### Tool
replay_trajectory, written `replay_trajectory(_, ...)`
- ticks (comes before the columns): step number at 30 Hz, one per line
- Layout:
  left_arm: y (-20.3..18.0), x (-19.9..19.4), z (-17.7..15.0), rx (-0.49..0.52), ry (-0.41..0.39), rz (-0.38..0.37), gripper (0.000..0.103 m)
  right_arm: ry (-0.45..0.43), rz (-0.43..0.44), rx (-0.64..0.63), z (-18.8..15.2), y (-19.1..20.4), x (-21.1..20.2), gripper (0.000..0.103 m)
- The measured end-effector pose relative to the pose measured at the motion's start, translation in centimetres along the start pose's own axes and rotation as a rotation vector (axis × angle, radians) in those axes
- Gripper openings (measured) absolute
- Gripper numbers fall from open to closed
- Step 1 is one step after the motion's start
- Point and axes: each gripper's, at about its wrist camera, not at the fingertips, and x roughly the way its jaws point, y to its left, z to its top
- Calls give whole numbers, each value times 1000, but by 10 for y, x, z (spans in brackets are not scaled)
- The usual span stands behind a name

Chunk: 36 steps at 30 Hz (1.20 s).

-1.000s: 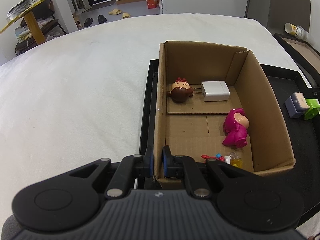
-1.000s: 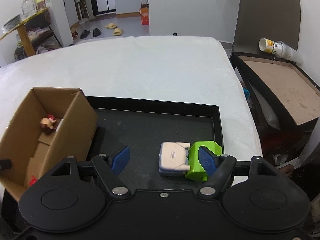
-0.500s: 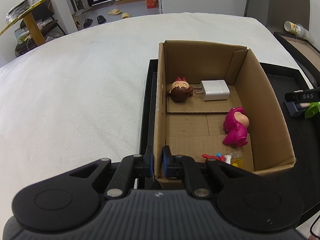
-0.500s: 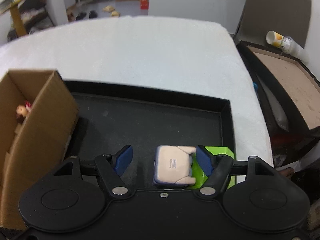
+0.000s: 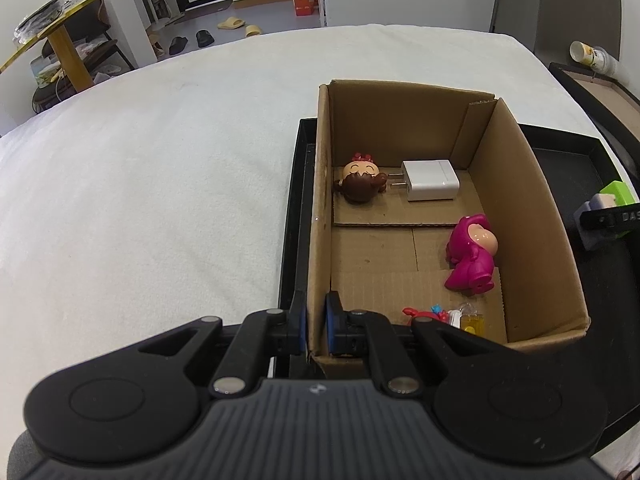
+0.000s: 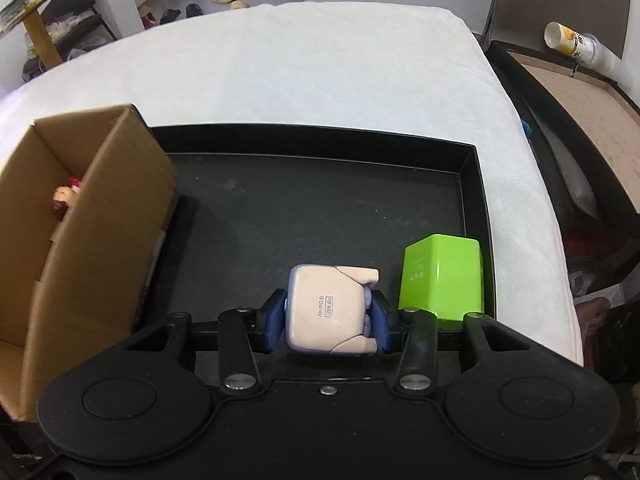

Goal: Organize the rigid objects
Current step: 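Close the right gripper on the white-and-blue block and lift it, then carry the block over the box and lower it inside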

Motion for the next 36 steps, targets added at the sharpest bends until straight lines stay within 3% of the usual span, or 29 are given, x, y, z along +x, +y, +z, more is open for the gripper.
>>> replay_trajectory(11, -1, -1, 0, 2, 0, 2, 8, -55, 38, -25, 2, 10, -40, 43)
replay_trajectory(36, 9, -5, 5, -14, -17, -45, 8, -169, 61, -116, 47, 52, -73, 43)
